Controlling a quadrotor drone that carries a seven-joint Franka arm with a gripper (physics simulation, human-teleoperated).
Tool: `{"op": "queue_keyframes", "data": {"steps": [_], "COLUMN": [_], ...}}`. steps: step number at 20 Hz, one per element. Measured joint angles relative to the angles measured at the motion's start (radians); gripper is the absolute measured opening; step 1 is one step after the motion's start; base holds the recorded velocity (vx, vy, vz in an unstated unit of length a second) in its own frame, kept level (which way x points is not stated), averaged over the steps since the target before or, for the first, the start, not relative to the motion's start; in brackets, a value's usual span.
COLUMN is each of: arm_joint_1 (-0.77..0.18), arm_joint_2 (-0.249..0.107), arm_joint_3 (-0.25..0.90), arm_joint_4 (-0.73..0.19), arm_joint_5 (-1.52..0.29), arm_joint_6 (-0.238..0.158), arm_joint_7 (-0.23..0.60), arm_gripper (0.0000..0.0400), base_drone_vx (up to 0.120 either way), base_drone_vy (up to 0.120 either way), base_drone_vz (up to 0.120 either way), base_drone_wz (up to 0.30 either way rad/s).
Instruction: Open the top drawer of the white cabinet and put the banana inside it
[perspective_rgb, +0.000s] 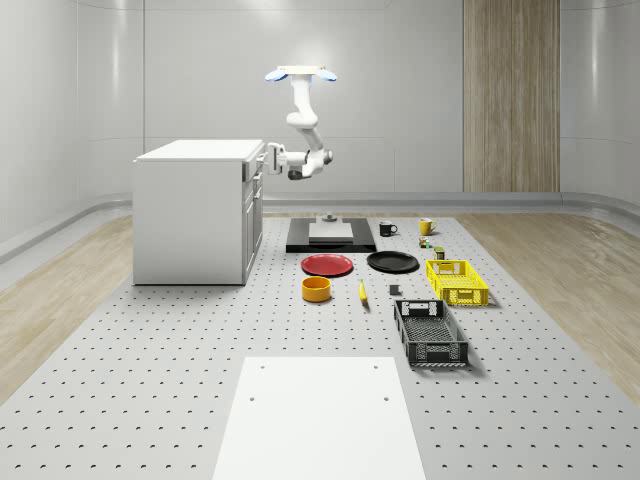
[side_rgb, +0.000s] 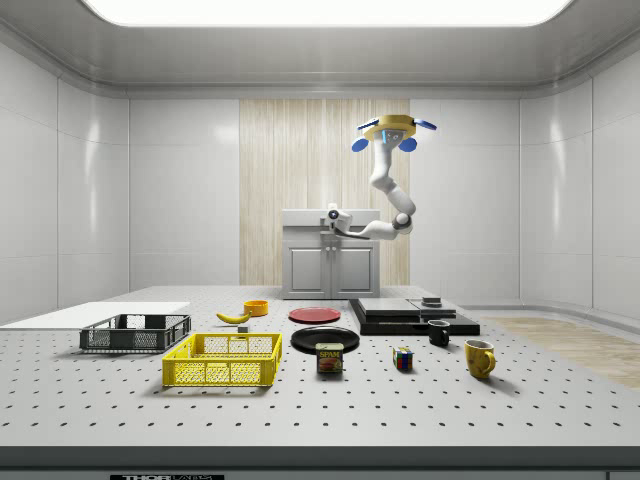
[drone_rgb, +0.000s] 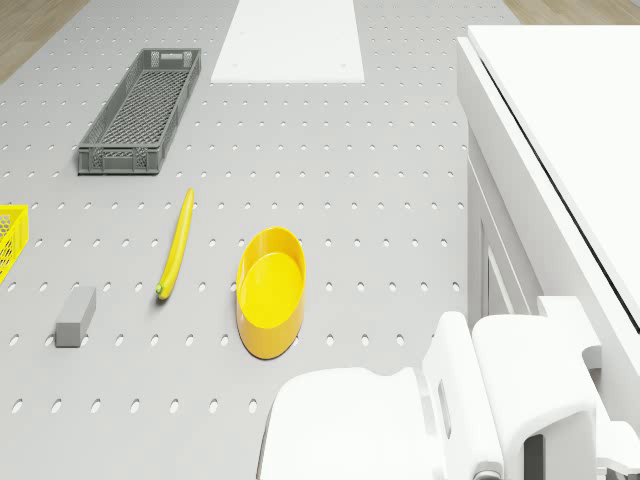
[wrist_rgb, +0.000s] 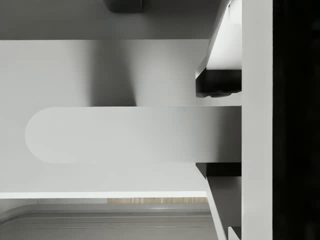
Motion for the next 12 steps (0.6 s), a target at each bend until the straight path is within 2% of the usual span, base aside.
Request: {"op": "queue_keyframes", "data": {"steps": [1, 2, 5, 6, 7, 8, 10, 12], "arm_joint_1": [-0.001, -0.006, -0.021, -0.026, -0.028, -0.031, -0.042, -0.052], "arm_joint_2": [-0.003, -0.006, -0.016, -0.023, -0.028, -0.023, -0.031, -0.039], "arm_joint_3": [-0.018, -0.025, -0.046, -0.050, -0.060, -0.072, -0.088, -0.106], "arm_joint_4": [-0.007, -0.009, -0.013, -0.009, -0.012, -0.018, -0.018, -0.017], "arm_joint_5": [-0.013, -0.016, -0.036, -0.050, -0.064, -0.063, -0.076, -0.097], "arm_joint_6": [-0.008, -0.017, -0.042, -0.048, -0.052, -0.062, -0.081, -0.099], "arm_joint_7": [-0.035, -0.034, -0.002, 0.032, 0.011, -0.020, -0.012, 0.009], "arm_gripper": [0.0180, 0.0164, 0.0159, 0.0187, 0.0198, 0.0177, 0.0149, 0.0148], "base_drone_vx": [0.000, 0.000, 0.000, 0.000, 0.000, 0.000, 0.000, 0.000], "base_drone_vy": [0.000, 0.000, 0.000, 0.000, 0.000, 0.000, 0.000, 0.000], "base_drone_vz": [0.000, 0.000, 0.000, 0.000, 0.000, 0.000, 0.000, 0.000], "base_drone_wz": [0.000, 0.000, 0.000, 0.000, 0.000, 0.000, 0.000, 0.000]}}
